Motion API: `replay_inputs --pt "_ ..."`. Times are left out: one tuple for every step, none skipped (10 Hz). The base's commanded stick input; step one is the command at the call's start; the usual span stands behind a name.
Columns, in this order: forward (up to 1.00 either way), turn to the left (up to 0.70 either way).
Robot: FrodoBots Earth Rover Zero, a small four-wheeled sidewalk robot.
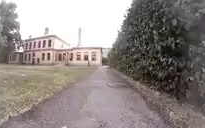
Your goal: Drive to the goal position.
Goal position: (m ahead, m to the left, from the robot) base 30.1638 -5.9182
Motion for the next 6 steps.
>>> replay_inputs --pt "0.70 0.00" --pt "0.70 0.00" --pt "0.70 0.00" --pt "0.70 0.00" --pt "0.70 0.00" --pt "0.70 0.00"
